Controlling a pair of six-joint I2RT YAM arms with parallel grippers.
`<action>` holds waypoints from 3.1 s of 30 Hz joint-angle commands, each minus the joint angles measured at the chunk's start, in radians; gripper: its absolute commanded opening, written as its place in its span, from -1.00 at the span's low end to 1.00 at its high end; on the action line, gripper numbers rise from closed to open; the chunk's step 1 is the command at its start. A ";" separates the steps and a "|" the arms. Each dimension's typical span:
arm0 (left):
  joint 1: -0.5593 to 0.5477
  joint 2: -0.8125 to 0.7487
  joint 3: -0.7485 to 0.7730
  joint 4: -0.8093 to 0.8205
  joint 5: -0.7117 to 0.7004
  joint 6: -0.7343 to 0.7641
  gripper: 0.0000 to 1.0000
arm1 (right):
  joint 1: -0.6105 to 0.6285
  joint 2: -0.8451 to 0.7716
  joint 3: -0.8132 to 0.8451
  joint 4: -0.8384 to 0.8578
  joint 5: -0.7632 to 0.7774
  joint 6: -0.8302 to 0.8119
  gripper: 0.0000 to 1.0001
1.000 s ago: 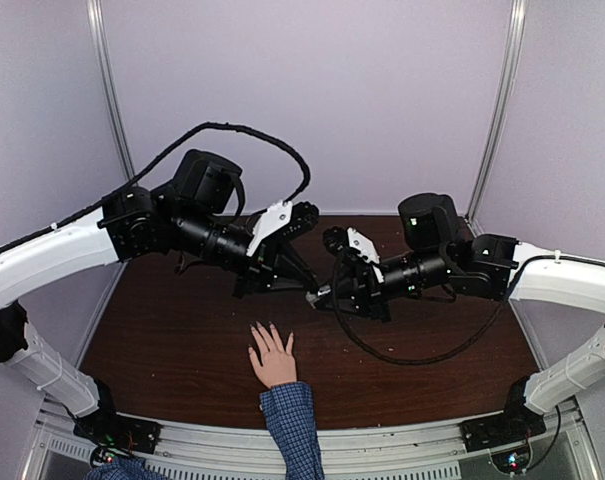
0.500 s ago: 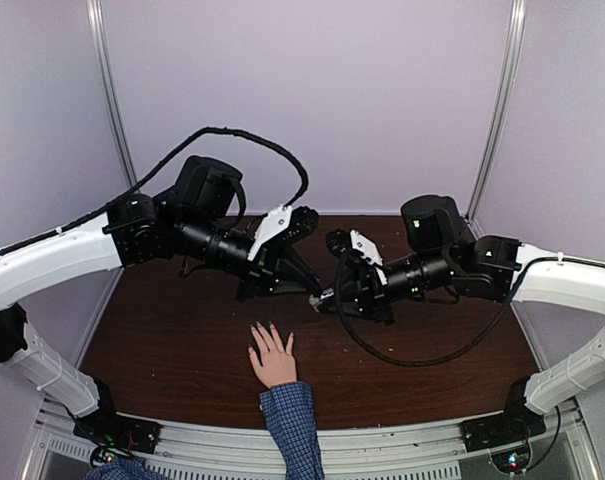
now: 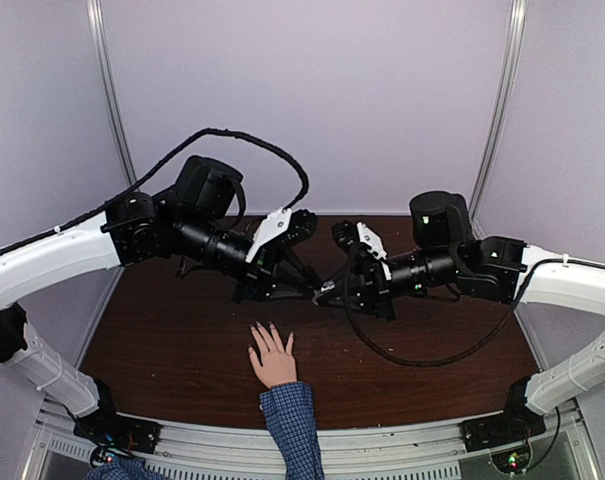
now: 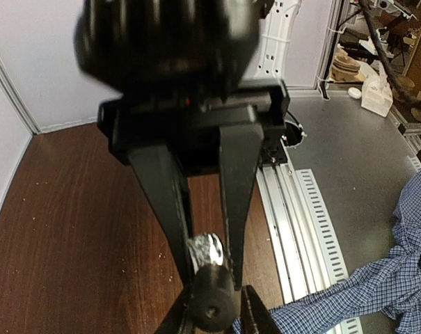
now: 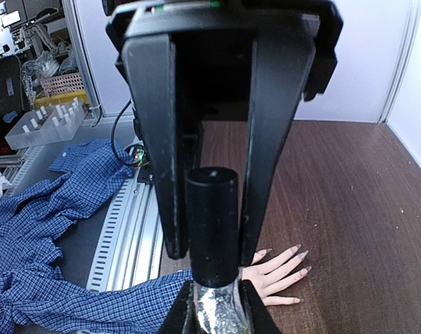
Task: Paint the nails
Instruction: Close the nail polish bottle cap on the nail polish bottle, then screw the nail polish bottle cap onto the nail polish bottle.
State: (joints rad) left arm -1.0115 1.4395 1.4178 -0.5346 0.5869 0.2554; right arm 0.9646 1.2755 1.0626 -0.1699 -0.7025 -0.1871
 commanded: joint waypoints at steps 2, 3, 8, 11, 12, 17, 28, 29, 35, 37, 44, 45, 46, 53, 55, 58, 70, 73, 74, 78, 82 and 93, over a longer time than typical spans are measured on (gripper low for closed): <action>-0.001 -0.006 0.046 -0.064 -0.018 0.005 -0.52 | 0.005 -0.041 0.011 0.091 -0.020 0.006 -1.00; -0.001 -0.007 0.049 -0.067 -0.020 0.007 -0.51 | 0.005 -0.039 0.012 0.092 -0.019 0.006 -1.00; -0.001 -0.022 0.061 -0.066 -0.040 0.000 -0.36 | 0.005 -0.034 0.011 0.092 -0.012 0.007 -1.00; 0.001 -0.045 0.040 -0.038 -0.074 -0.022 -0.19 | 0.005 -0.034 0.009 0.094 0.011 0.010 -1.00; 0.004 -0.056 0.026 -0.015 -0.085 -0.039 -0.16 | 0.005 -0.034 0.007 0.098 0.031 0.015 -1.00; 0.022 -0.145 -0.120 0.216 -0.175 -0.176 -0.09 | 0.005 -0.034 -0.019 0.165 0.177 0.096 -1.00; 0.028 -0.111 -0.202 0.598 -0.318 -0.436 -0.03 | 0.005 -0.021 -0.050 0.270 0.373 0.187 -1.00; 0.028 -0.102 -0.199 0.617 -0.316 -0.450 -0.03 | 0.005 -0.021 -0.050 0.270 0.385 0.187 -1.00; 0.028 -0.049 -0.177 0.686 -0.308 -0.502 -0.09 | 0.005 -0.022 -0.049 0.261 0.432 0.187 -1.00; 0.028 -0.036 -0.173 0.698 -0.312 -0.517 -0.13 | 0.005 -0.022 -0.050 0.259 0.435 0.187 -1.00; 0.028 -0.002 -0.157 0.723 -0.274 -0.546 -0.23 | 0.005 -0.021 -0.043 0.245 0.431 0.187 -1.00; 0.028 0.000 -0.155 0.723 -0.268 -0.546 -0.25 | 0.005 -0.021 -0.043 0.244 0.432 0.187 -1.00; 0.029 0.001 -0.155 0.722 -0.265 -0.544 -0.29 | 0.005 -0.023 -0.043 0.244 0.431 0.187 -1.00; 0.028 0.007 -0.154 0.708 -0.243 -0.540 -0.57 | 0.005 -0.034 -0.039 0.242 0.413 0.181 -1.00; 0.029 0.010 -0.154 0.698 -0.227 -0.538 -0.65 | 0.005 -0.041 -0.039 0.245 0.395 0.177 -1.00; 0.028 0.010 -0.160 0.694 -0.196 -0.530 -0.73 | 0.005 -0.052 -0.037 0.247 0.376 0.173 -1.00; 0.028 -0.002 -0.235 0.756 0.013 -0.516 -0.89 | -0.017 -0.104 -0.026 0.282 0.212 0.158 -1.00; 0.028 0.019 -0.220 0.746 0.132 -0.501 -0.89 | -0.029 -0.109 -0.018 0.297 0.122 0.157 -1.00; 0.029 0.028 -0.208 0.737 0.175 -0.497 -0.90 | -0.033 -0.109 -0.013 0.297 0.090 0.155 -1.00; 0.030 0.064 -0.152 0.647 0.305 -0.451 -0.90 | -0.041 -0.101 0.024 0.283 -0.057 0.148 -1.00; 0.032 0.072 -0.137 0.627 0.372 -0.411 -0.90 | -0.045 -0.099 0.048 0.282 -0.144 0.147 -1.00; 0.060 0.134 -0.104 0.661 0.585 -0.427 -0.85 | -0.052 -0.068 0.127 0.277 -0.285 0.146 -1.00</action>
State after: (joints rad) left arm -0.9527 1.5169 1.3434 0.1936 1.0718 -0.1520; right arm 0.9180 1.2140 1.0916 -0.0425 -0.9150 -0.0315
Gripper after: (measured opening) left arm 0.126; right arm 0.169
